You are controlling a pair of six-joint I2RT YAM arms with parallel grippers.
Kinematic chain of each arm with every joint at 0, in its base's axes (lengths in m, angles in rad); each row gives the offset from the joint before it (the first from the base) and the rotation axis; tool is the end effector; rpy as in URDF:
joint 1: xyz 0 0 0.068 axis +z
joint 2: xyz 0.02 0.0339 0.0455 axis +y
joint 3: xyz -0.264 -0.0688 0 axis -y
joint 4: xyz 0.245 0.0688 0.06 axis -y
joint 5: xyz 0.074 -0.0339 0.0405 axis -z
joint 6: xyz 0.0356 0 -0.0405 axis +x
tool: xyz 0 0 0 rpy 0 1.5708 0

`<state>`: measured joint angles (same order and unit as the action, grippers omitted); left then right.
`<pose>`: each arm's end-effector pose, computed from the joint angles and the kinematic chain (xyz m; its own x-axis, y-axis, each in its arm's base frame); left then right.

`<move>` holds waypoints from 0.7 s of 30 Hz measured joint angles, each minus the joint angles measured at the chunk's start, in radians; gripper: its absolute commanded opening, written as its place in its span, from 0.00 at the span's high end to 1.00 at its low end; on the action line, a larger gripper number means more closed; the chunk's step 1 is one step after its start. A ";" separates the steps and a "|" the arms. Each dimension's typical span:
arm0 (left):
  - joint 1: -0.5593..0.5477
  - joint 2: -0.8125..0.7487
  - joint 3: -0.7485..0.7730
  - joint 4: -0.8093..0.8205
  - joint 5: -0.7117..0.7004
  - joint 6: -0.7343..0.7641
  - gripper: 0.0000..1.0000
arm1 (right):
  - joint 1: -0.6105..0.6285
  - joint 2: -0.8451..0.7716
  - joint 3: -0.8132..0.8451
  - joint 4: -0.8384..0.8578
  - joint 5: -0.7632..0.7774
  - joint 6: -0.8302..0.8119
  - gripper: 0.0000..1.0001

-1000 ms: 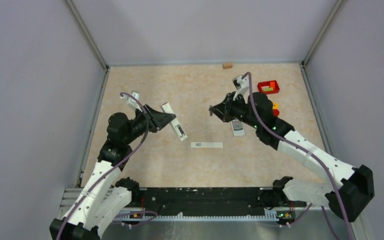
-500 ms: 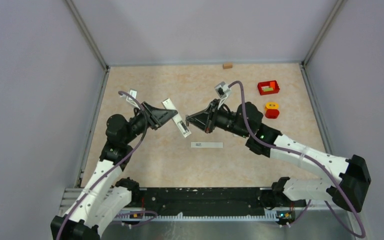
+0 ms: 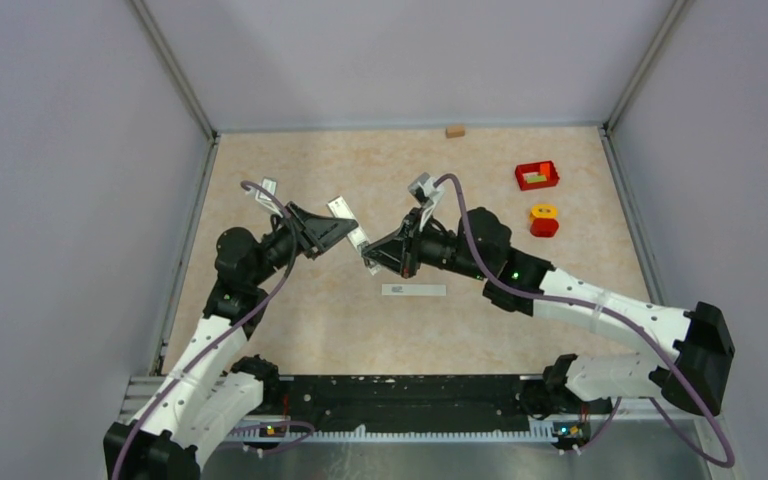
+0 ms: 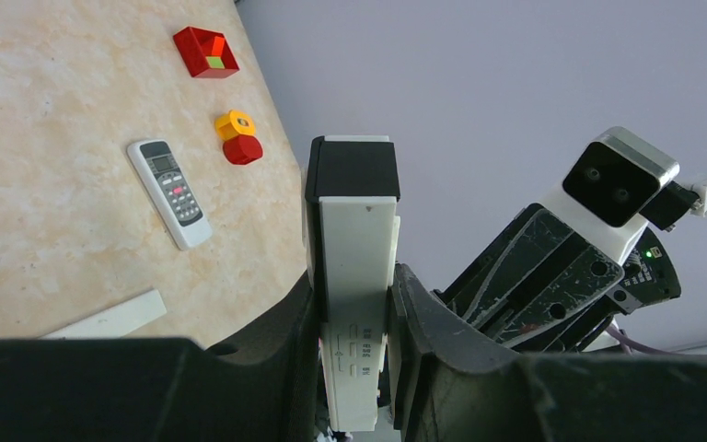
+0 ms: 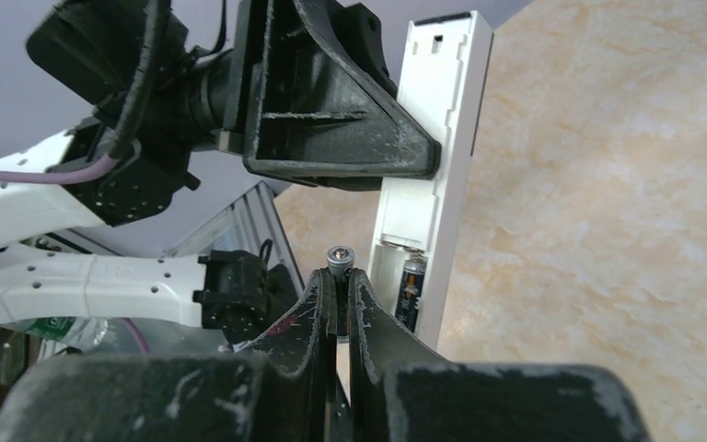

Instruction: Load the batteries into the remote control

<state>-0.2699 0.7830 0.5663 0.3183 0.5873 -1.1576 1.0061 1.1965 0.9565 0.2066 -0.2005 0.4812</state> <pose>0.1761 -0.0692 0.3162 -0.6506 -0.6110 -0.4509 0.3920 0.2384 -0.8886 0.1463 0.2442 0.3556 -0.4483 0.1399 -0.8829 -0.8200 0.3289 0.4685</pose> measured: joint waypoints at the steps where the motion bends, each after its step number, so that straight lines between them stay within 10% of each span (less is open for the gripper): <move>1: 0.000 0.000 0.000 0.003 0.000 -0.001 1.00 | 0.000 0.000 0.001 -0.010 0.005 -0.010 1.00; 21: 0.000 0.000 0.000 0.004 0.004 -0.004 1.00 | 0.008 0.035 0.053 -0.097 0.042 -0.135 0.89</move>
<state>-0.2699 0.7834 0.5663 0.3225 0.5915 -1.1614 1.0142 1.2320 1.0096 0.1101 -0.1581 0.3466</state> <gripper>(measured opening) 0.317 0.028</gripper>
